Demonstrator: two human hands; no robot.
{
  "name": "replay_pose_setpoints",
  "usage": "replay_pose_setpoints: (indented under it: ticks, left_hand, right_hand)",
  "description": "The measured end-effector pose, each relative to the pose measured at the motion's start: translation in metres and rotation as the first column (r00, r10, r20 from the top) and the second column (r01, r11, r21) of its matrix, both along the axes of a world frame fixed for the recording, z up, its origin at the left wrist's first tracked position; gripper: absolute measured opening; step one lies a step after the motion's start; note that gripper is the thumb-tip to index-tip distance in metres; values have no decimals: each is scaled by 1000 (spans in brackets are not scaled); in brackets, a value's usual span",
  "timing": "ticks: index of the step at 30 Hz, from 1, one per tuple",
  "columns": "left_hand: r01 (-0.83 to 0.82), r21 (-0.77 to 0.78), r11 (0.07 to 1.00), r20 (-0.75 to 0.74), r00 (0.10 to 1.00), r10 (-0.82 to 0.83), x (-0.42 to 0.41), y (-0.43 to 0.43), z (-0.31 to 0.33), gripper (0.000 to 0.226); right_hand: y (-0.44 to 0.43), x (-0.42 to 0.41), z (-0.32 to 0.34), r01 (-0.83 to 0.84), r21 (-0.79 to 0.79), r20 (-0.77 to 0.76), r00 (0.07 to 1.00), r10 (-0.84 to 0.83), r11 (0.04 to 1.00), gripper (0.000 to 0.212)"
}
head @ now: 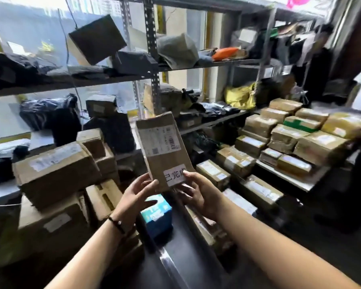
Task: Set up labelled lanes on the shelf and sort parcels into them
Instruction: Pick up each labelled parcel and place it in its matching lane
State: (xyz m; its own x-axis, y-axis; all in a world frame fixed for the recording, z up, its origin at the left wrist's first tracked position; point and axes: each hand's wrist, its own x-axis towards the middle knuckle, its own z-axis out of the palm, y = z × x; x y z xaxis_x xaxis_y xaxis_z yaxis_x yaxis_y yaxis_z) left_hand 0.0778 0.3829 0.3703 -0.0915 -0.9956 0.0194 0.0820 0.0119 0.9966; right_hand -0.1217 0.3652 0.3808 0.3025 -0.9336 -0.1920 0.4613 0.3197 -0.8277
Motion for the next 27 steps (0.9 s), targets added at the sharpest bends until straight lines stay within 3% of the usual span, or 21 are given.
replay_pose_setpoints:
  ticks: [3,7,10,11,13,16,18,19,22,27]
  left_hand:
    - [86,54,995,-61,995,-83,-41,9,-22,54]
    - [149,146,978,-88,987,-138,-87,16,-53,61]
    - [168,201,965,-101,983,-150,-118,13,-62,16]
    - [196,217,956,-97,979,-179,-130,11,-62,11]
    - [258,227,939,-77,966,-247,-154,7,-62,33]
    - [291,244,925,-66,957,-284,-184,-4,-61,34]
    - [284,261,923,-36,958,-285,-203,-16,-64,52]
    - [279,268,922,-15,958,-285,-213,-22,-67,52]
    - [256,319,913,3,962,-271,-247,-40,-77,20]
    - [212,331,920,7,974,-227,-302,-67,-96,24]
  right_hand:
    - [25,-42,-12,85,81,-175,982,-70,993,14]
    - [48,-88,-39,161,162,-340,935,-98,974,24]
    - [55,-123,-50,236,185,-366,917,-156,954,21]
    - [56,-135,-54,252,193,-352,920,-173,948,18]
    - [56,-159,-60,266,203,-333,924,-189,942,22]
    - [51,-196,-64,244,193,-345,924,-167,950,24]
    - [42,-225,-66,201,201,-365,923,-117,959,23]
    - [36,-239,-68,184,207,-384,919,-93,961,23]
    - [18,-280,-76,151,221,-407,912,-49,964,20]
    - [-13,-340,-94,147,254,-430,903,-24,956,26]
